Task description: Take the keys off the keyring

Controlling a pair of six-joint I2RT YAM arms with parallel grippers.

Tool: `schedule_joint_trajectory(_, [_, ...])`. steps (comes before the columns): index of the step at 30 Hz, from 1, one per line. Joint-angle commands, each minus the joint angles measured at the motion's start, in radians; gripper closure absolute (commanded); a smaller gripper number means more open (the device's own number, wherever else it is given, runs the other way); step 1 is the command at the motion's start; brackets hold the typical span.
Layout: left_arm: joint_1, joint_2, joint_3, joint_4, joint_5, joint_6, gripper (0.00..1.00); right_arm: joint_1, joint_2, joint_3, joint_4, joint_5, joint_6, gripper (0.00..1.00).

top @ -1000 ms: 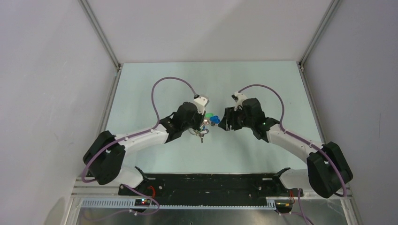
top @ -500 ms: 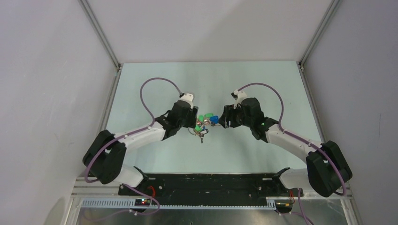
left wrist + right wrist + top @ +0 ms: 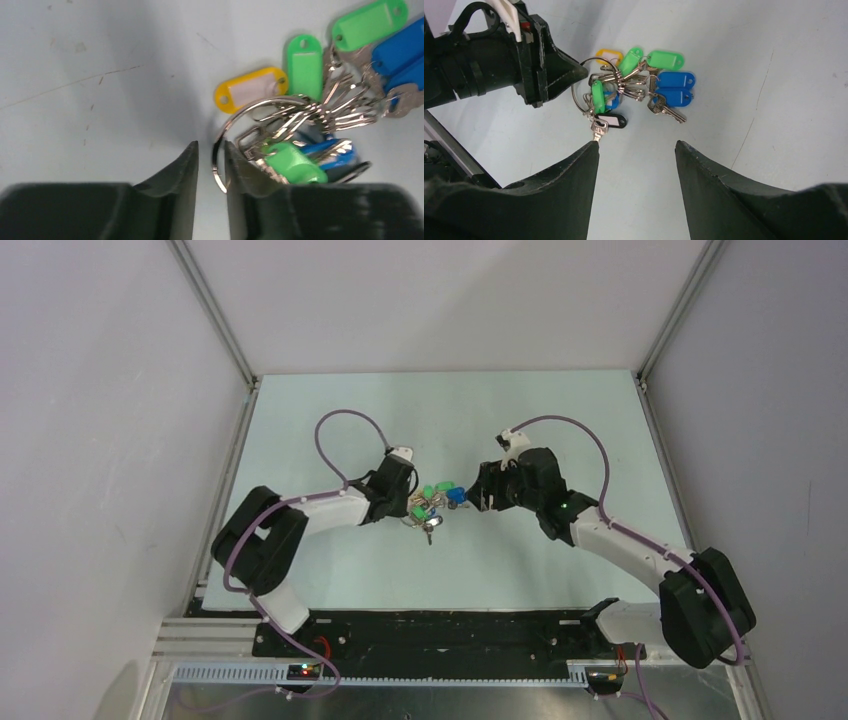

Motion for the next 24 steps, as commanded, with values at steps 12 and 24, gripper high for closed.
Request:
schedule_joint_trajectory(12, [-0.133,-0.329,0.011,0.034,-0.126,0.285,1.0,-0.021,-0.13,-0.016,0.063,-0.025,-0.039,0.42])
schedule_joint_trajectory(24, [-0.21,-0.577,-0.023,0.228,-0.088,0.541,1.0,-0.013,-0.345,-0.018,0.214,-0.202,-0.292,0.36])
